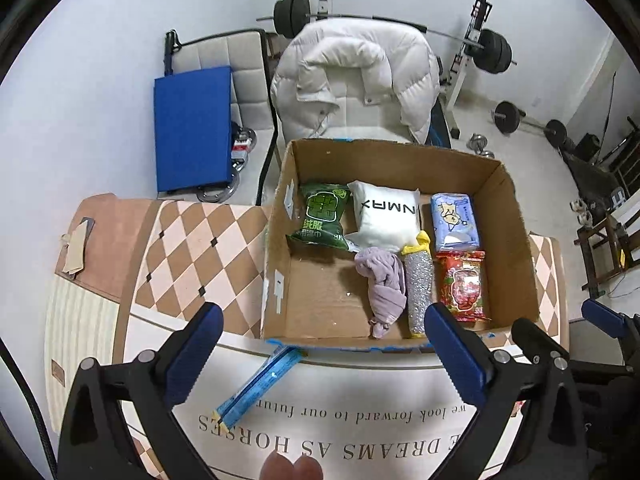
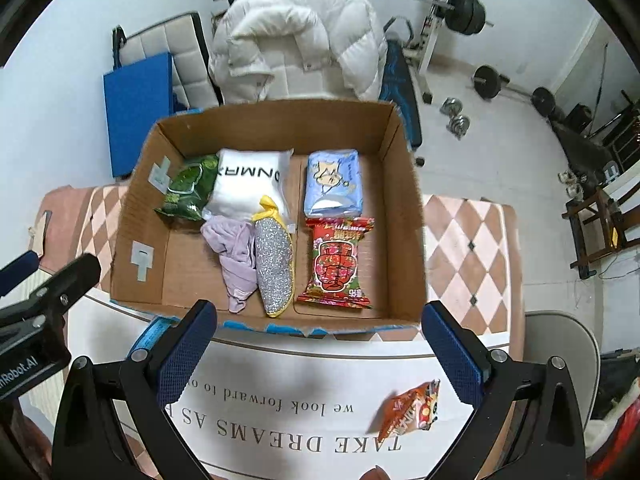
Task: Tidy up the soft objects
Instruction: 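Lower the towel and scrubber into the box and open both tools, then grasp the blue tube bag with left tool while right tool grasps the orange snack bag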
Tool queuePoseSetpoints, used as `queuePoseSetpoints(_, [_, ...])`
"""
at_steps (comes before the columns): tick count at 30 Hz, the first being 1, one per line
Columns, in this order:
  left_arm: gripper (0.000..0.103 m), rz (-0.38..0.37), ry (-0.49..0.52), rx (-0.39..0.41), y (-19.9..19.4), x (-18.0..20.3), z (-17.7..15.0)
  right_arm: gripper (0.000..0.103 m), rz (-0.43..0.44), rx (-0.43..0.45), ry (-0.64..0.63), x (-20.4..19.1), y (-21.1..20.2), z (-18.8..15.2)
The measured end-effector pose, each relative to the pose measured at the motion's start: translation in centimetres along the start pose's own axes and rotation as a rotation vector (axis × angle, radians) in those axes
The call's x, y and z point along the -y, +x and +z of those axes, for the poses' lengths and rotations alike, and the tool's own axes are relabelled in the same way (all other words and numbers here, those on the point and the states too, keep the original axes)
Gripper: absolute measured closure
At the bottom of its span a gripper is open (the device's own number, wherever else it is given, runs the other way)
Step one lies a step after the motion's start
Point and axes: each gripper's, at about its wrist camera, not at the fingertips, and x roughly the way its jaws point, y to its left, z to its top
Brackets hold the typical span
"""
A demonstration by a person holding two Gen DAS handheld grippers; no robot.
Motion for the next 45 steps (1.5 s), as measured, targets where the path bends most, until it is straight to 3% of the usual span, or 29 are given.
queuePoseSetpoints(5, [0.000,0.012,-0.005,0.056,-2.6,-0.3,-1.0,0.000,0.003,0.056,0.012,0.1,-2.9,-1.7])
queuePoseSetpoints(13, [0.000,-0.005,-0.006,0.073,-4.9,-1.2,-1.8,0.000,0.073,0.093,0.042,0.4,-6.2,-3.2])
queuePoseSetpoints(17, [0.000,0.059,0.021,0.074,-5.0,-2.8,-3.1,0.000,0.117,0.090,0.052,1.2,-6.4,-4.2])
queuePoseSetpoints(21, [0.000,0.158,0.055,-0.016,-1.2,-5.4,-5.5,0.000,0.080,0.082,0.068,3.0,-4.9,-6.3])
queuePoseSetpoints(26, [0.001,0.166,0.072,-0.205,7.0,-8.1,-8.4,0.000,0.138,-0.081,0.237,7.5,0.6,-9.9])
queuePoseSetpoints(29, [0.009,0.153,0.115,-0.326,12.8,-8.7,-9.9,0.000,0.113,-0.162,0.323,9.9,4.1,-12.1])
queuePoseSetpoints(31, [0.022,0.136,0.117,-0.404,16.0,-8.9,-10.5,0.000,0.091,-0.202,0.344,10.8,6.1,-13.3])
queuePoseSetpoints(33, [0.023,0.115,0.127,-0.464,18.4,-8.8,-11.0,0.000,0.074,-0.236,0.364,11.9,8.0,-14.1])
queuePoseSetpoints(39, [0.026,0.073,0.208,-0.490,20.3,-6.7,-12.0,0.000,0.042,-0.304,0.397,13.9,12.4,-14.8])
queuePoseSetpoints(41, [0.039,0.056,0.198,-0.495,19.9,-6.4,-12.1,0.000,0.028,-0.325,0.393,14.0,13.6,-14.9])
queuePoseSetpoints(43, [0.070,0.058,0.195,-0.506,19.3,-6.0,-12.6,0.001,0.013,-0.348,0.387,14.0,14.8,-15.0])
queuePoseSetpoints(45, [0.079,0.066,0.194,-0.518,18.7,-5.5,-13.4,0.006,0.000,-0.373,0.379,13.8,15.9,-15.2])
